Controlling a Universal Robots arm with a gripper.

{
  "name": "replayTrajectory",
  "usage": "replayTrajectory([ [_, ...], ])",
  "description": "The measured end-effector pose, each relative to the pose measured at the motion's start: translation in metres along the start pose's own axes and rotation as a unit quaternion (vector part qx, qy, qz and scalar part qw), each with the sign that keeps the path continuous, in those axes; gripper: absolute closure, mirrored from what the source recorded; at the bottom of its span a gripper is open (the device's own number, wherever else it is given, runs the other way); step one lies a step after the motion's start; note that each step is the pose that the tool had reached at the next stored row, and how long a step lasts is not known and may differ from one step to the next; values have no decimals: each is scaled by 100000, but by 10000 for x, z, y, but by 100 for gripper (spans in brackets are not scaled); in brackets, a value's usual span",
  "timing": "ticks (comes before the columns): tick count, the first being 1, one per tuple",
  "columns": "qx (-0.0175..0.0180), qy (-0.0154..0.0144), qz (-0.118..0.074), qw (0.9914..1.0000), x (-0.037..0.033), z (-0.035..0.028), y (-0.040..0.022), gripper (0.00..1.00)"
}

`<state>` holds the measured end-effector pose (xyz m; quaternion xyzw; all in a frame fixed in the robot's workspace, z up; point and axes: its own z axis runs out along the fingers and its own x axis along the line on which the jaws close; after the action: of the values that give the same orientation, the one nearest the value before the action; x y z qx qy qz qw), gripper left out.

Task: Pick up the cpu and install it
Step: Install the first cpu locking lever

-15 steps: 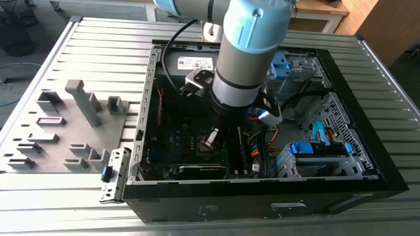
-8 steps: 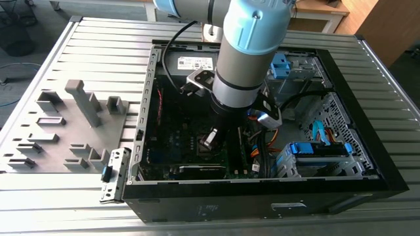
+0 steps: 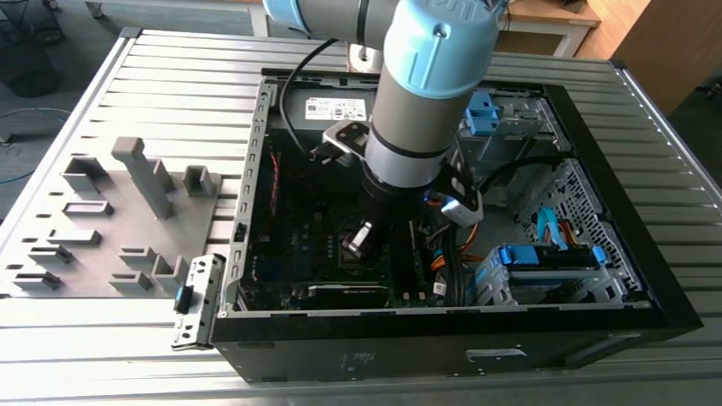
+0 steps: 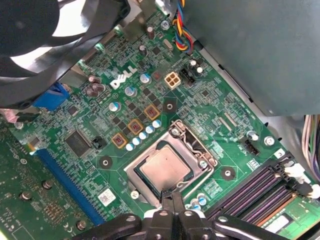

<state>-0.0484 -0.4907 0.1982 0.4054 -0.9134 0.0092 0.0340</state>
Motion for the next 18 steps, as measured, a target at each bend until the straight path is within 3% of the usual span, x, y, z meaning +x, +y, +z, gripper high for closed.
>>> replayTrajectory([
  [8,-97,-23,1372,99991,-4,29,-2,90],
  [18,-108,-23,1476,99989,-19,33,-18,90],
])
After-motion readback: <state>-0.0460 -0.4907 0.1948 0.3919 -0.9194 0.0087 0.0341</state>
